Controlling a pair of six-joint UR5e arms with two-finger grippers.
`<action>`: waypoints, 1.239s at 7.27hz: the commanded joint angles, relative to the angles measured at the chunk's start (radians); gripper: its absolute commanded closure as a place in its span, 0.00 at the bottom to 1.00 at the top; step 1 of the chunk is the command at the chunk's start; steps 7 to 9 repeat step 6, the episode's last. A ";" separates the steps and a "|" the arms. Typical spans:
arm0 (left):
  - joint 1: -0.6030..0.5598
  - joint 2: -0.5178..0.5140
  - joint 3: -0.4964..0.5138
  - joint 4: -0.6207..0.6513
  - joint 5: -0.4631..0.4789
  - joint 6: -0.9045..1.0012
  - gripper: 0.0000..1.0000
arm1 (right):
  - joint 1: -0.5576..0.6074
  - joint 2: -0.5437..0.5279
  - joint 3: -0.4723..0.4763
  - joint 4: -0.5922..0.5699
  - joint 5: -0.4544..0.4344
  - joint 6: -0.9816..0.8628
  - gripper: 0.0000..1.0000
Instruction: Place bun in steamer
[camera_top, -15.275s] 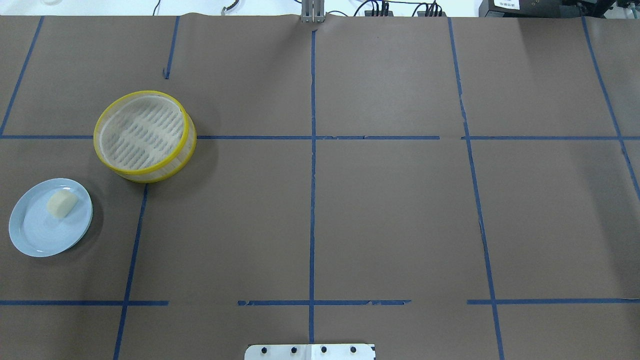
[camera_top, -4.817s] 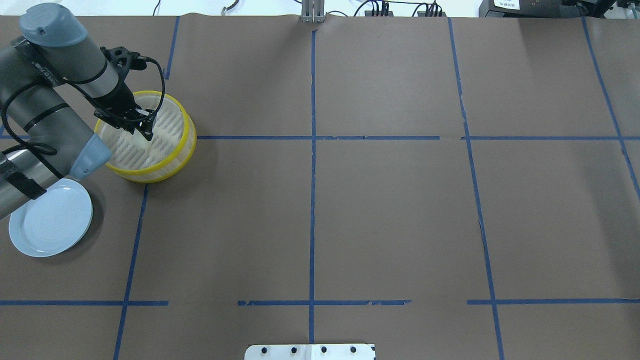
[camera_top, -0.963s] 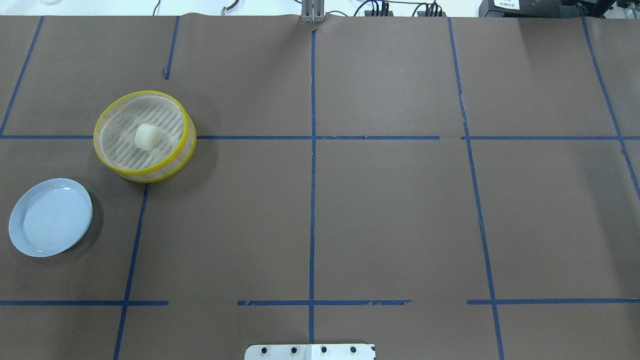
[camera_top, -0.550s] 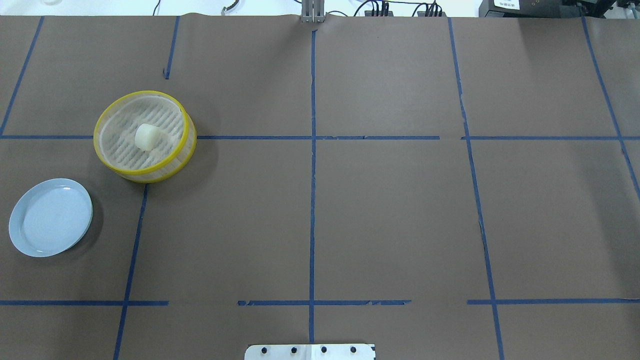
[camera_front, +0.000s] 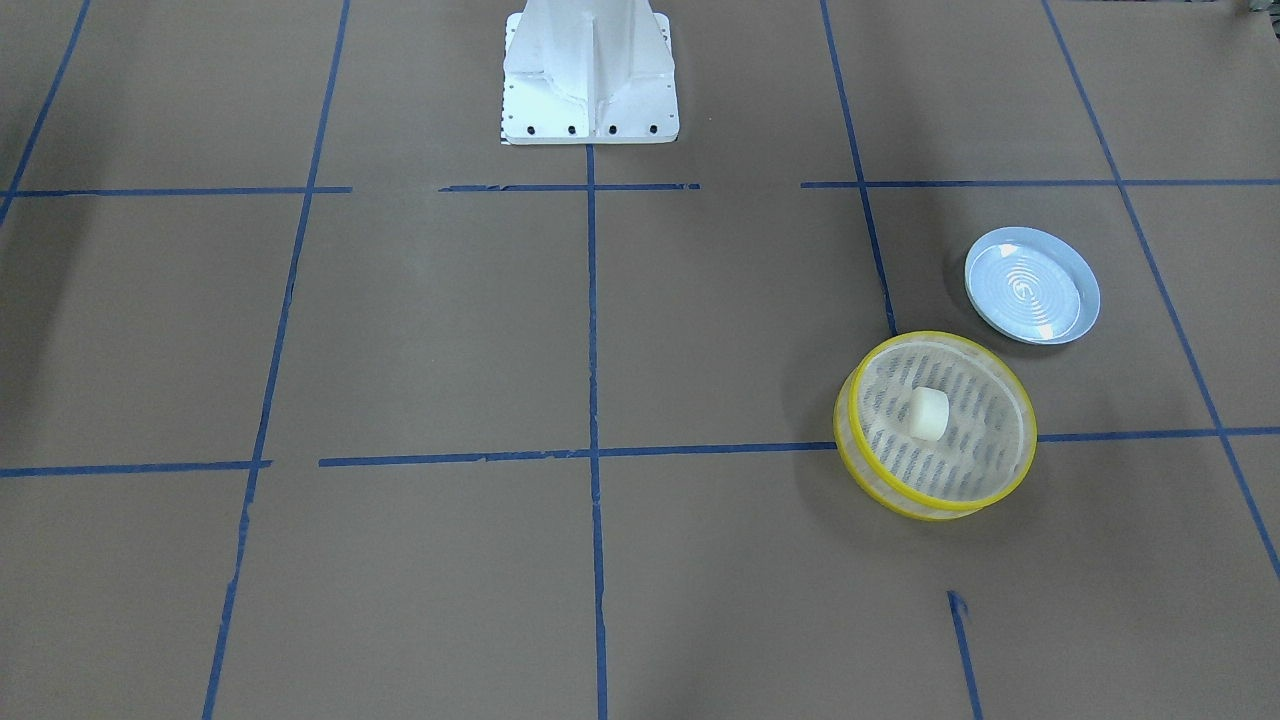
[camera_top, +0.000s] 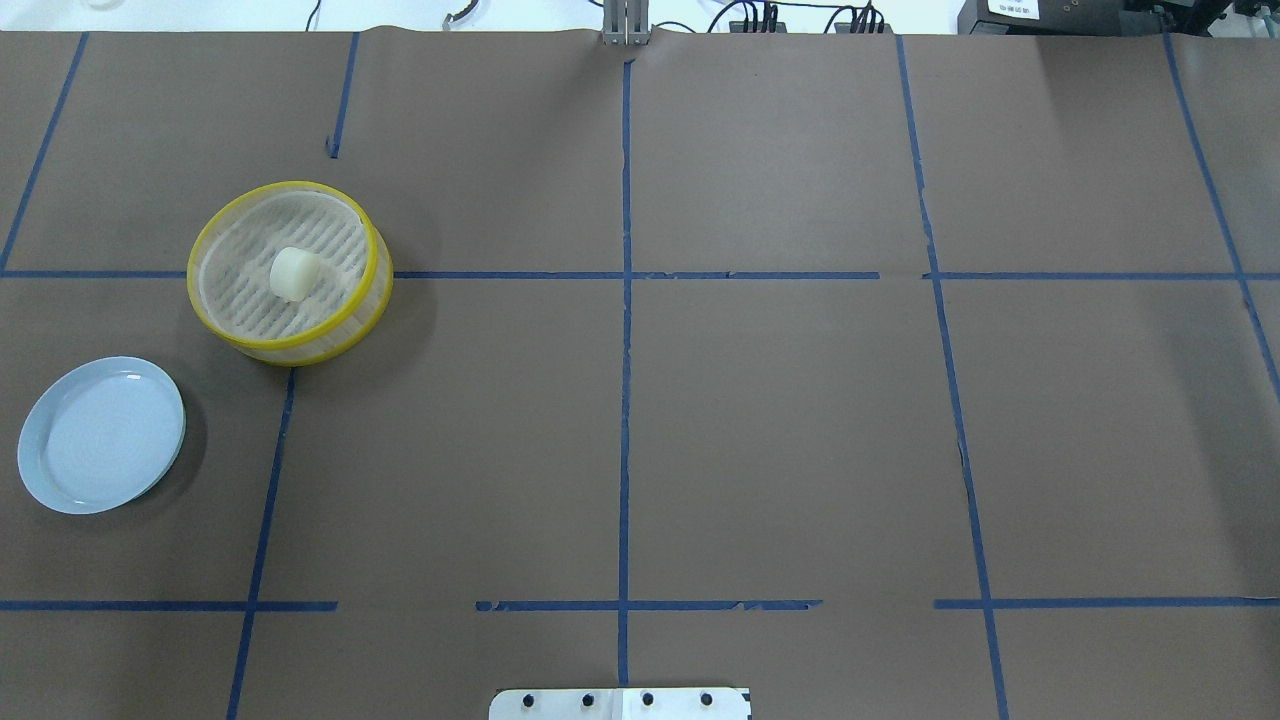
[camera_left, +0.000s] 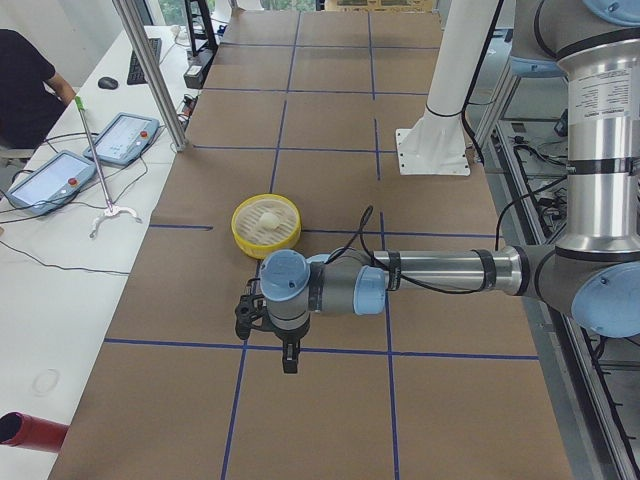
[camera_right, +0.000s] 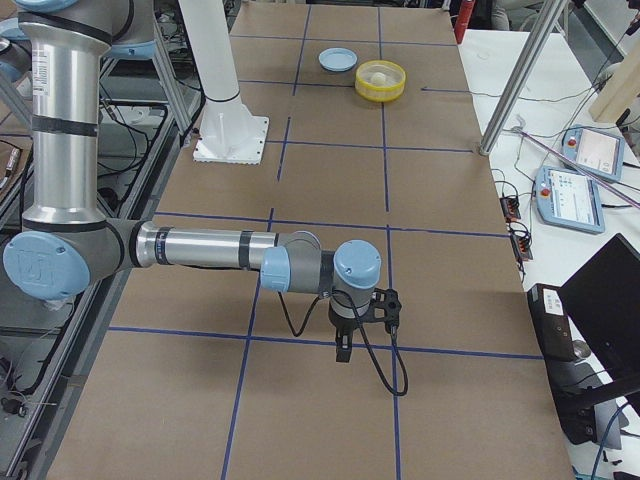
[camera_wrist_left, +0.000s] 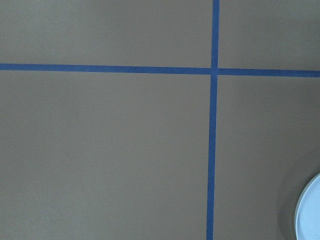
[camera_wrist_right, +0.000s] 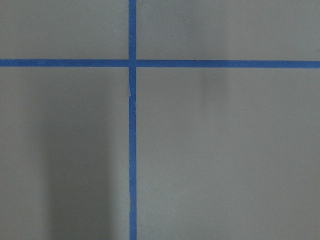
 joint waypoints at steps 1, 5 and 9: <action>0.000 -0.002 0.000 0.000 0.000 0.000 0.00 | 0.001 0.000 0.000 0.000 0.000 0.000 0.00; -0.002 -0.008 0.000 0.000 0.000 -0.001 0.00 | -0.001 0.000 0.000 0.000 0.000 0.000 0.00; -0.002 -0.010 0.000 0.000 0.000 -0.001 0.00 | -0.001 0.000 0.000 0.000 0.000 0.000 0.00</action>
